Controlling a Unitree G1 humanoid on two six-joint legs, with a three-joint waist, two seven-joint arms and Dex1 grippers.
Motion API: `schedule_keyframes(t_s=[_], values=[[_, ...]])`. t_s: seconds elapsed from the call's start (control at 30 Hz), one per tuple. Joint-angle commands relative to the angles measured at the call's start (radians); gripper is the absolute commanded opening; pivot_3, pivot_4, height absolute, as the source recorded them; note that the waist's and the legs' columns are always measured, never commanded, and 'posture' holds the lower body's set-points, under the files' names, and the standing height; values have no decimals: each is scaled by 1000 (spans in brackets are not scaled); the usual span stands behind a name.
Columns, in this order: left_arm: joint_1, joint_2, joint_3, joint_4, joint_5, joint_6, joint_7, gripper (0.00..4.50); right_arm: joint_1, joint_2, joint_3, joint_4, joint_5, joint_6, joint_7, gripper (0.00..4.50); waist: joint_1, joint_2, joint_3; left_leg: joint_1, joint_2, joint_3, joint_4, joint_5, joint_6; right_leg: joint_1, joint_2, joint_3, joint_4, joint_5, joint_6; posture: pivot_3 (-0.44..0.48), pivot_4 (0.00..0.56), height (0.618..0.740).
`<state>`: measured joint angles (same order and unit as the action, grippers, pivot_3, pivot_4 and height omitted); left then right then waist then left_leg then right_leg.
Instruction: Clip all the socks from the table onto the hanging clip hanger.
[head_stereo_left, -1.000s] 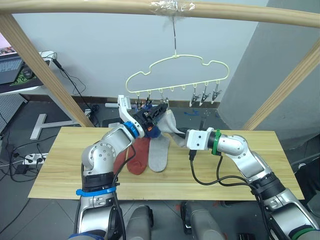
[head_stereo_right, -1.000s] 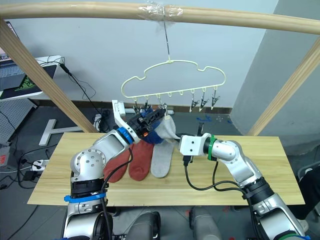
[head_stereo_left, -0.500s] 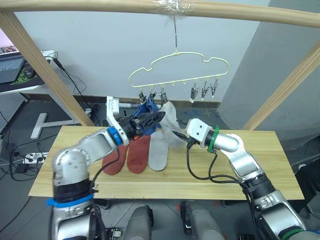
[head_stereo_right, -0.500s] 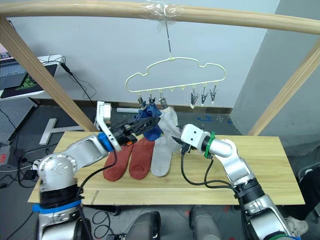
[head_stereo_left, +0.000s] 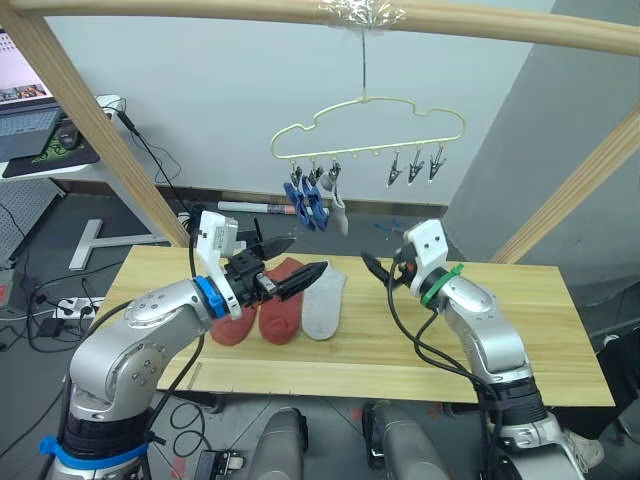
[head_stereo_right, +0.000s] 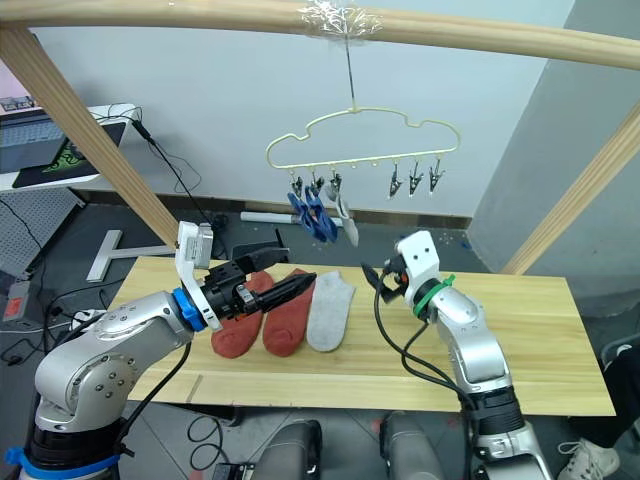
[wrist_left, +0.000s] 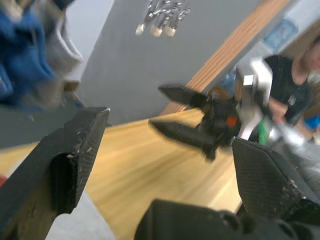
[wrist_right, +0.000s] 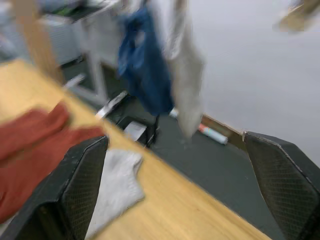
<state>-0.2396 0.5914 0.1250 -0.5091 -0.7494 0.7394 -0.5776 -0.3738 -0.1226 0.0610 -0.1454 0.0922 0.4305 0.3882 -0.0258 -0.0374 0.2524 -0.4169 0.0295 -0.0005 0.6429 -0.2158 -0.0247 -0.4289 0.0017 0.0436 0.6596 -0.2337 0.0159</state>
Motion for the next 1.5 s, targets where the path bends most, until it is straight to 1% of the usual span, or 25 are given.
schedule_keyframes(t_s=[0.03,0.13,0.2,0.23,0.37,0.63,1.03,1.5], values=[[-29,11,16,2,45,-92,-40,4500,-56,23,-10,-76,-17,21,-87,3601,0,0,0,-1,0,0,-1,0,0,-1,0,0,0,0,1,43,232,740],[-43,9,17,36,70,-121,-46,4500,-87,33,-17,-44,-24,6,-127,3601,-1,0,0,-1,0,1,-1,0,0,-1,0,-1,0,0,2,45,230,740],[-54,3,14,41,76,-130,-47,4500,-106,39,-32,-20,-23,-9,-151,3311,-1,0,0,-2,0,2,-1,0,0,-2,0,-1,-1,0,2,45,230,740],[-58,2,13,44,78,-132,-49,4500,-112,40,-34,-13,-23,-13,-157,3076,-1,0,0,-2,0,2,-1,0,0,-2,0,-1,-1,0,2,49,230,740],[-69,-1,10,34,73,-131,-48,4500,-154,54,-51,18,-14,-5,-192,1675,-1,0,0,-3,0,2,-1,0,0,-2,0,-1,-1,0,2,54,230,740],[-93,-11,1,23,72,-133,-42,4500,-261,79,-92,147,-5,-33,-246,1675,-3,0,0,-3,0,2,-1,0,0,-3,0,-2,0,0,2,60,224,740],[-123,-17,1,16,54,-115,-36,4500,-388,104,-122,318,23,-94,-268,1675,-3,0,0,-8,0,2,-1,0,0,-10,1,-2,2,0,2,66,218,740],[-174,-40,-2,4,44,-100,-22,4500,-431,107,-123,375,27,-148,-253,1675,-1,0,0,-10,0,2,1,0,0,-11,1,-3,3,1,2,70,211,740]])
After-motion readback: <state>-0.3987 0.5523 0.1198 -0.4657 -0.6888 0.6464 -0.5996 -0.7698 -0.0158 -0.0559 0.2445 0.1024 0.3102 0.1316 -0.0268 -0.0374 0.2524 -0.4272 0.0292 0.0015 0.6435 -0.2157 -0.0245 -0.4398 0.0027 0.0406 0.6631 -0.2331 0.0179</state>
